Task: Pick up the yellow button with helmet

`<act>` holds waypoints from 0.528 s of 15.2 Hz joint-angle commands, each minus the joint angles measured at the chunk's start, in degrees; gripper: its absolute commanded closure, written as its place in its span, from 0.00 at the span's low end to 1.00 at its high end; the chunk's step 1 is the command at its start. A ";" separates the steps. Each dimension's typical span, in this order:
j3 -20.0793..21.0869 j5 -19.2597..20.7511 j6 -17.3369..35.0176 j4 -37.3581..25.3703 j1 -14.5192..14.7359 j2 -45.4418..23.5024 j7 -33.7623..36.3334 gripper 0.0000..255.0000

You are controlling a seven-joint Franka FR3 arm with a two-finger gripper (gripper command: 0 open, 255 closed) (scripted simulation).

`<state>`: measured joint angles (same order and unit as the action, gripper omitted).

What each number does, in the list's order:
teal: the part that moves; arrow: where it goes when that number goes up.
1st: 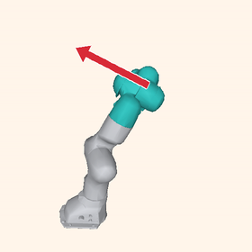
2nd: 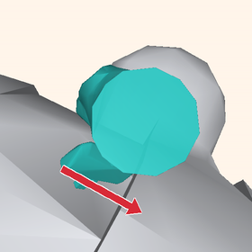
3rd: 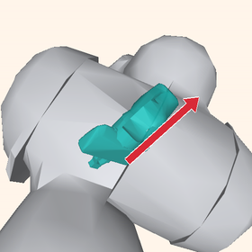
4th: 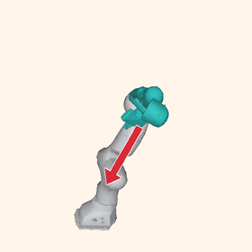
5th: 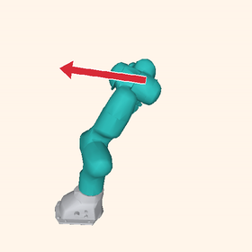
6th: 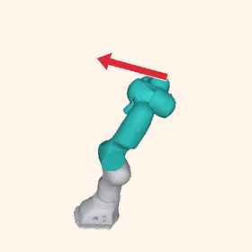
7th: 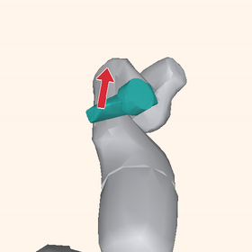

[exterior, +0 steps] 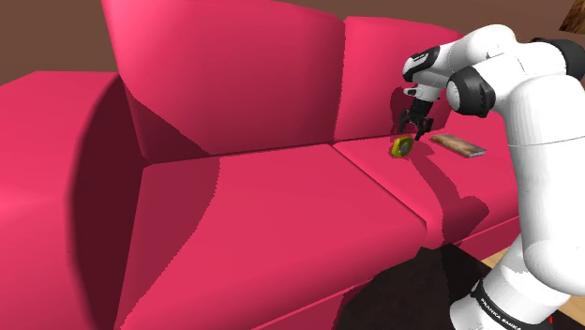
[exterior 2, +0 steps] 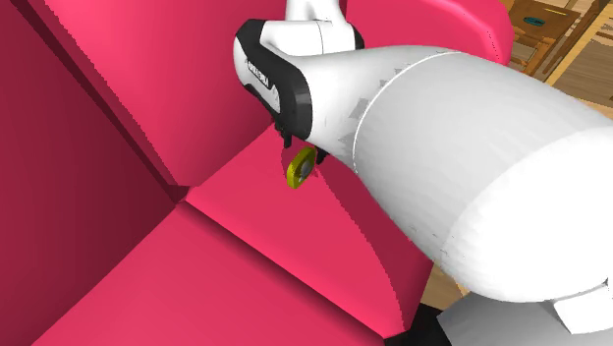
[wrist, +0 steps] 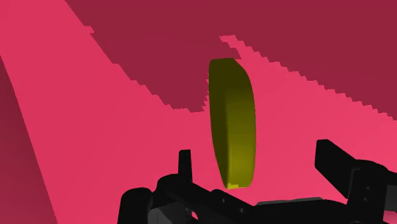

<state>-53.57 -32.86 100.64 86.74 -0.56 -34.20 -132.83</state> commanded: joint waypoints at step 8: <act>1.87 -2.17 3.52 1.35 -1.19 -2.95 -2.09 0.00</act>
<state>-51.75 -34.93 103.98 88.00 -1.68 -37.05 -134.82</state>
